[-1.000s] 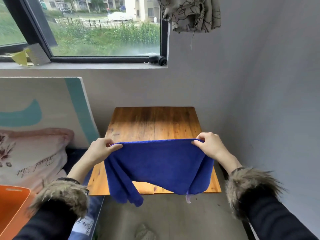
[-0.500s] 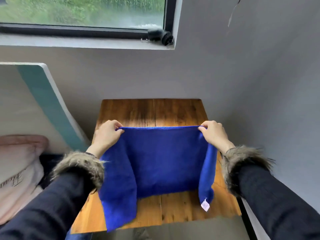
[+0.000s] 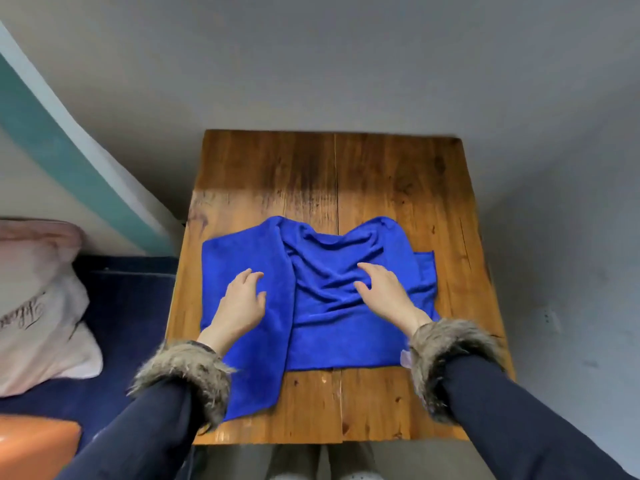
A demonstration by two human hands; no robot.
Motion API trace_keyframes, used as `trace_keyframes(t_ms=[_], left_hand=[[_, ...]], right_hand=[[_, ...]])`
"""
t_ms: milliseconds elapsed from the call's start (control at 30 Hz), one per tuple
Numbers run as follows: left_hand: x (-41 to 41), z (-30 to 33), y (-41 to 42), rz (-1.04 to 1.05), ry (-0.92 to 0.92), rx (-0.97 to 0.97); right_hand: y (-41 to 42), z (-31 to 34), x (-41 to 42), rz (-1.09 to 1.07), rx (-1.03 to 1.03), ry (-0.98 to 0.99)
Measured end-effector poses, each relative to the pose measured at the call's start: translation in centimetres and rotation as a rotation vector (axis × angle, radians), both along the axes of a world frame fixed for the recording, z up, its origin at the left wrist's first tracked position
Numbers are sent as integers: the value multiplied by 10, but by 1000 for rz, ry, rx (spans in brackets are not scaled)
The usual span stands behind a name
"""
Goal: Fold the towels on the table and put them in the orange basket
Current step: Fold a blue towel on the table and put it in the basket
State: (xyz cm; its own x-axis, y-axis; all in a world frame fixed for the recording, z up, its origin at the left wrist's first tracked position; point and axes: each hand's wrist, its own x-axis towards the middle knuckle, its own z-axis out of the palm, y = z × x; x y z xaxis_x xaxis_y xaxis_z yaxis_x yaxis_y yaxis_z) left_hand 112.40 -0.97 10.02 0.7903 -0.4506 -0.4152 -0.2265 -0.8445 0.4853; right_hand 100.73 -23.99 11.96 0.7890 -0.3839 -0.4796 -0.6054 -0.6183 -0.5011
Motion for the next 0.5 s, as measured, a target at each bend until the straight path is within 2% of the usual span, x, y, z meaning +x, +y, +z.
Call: trace_keyframes(t_ms=[167,267,400,500], left_hand=[[-5,-56,18,50,-35,94],[-2,-83,30,35,-48,200],[19,-94,51,-68,-172,303],[51,-88,63,-32,-201,318]], right_hand=[[22,-48,19,200,-121,110],[35,-72,34,376,-243,75],[37,-96,43,350,-304,121],[28,-102,40,367,-372,100]])
